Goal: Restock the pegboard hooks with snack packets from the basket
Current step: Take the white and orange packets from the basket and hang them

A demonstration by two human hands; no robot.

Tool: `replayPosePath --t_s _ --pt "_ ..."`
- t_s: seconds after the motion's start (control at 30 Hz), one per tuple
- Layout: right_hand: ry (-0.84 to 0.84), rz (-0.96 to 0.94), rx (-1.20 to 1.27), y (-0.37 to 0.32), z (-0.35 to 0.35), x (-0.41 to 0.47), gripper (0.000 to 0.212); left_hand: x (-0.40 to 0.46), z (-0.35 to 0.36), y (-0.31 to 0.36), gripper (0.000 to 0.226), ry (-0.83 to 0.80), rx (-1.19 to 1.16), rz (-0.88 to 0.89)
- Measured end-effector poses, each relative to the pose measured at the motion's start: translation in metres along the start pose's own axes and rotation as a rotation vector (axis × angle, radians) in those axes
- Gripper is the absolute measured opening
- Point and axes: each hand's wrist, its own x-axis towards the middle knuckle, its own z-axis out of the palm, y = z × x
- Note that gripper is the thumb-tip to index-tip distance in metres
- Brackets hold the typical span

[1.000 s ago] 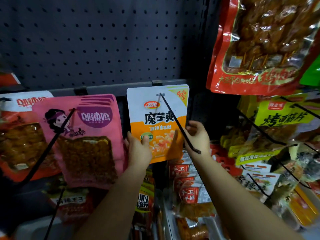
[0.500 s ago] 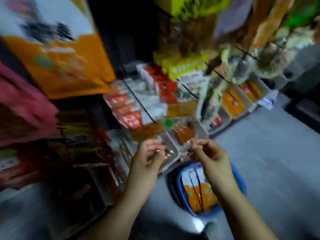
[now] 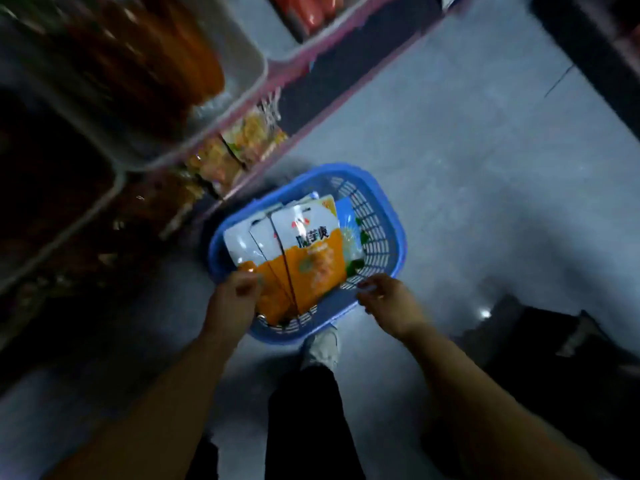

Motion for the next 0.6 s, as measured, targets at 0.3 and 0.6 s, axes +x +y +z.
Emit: replayPosePath --t_s 0.3,0.6 --pt "0.016 -0.031 0.017 0.021 0.068 0.226 0.054 0.167 0.069 -0.069 0.038 0.149 -0.160 -0.161" --pt "0.180 -0.066 0.344 0.018 0.080 0.255 0.032 0.189 0.080 -0.069 0.023 0.021 -0.451 -0.175"
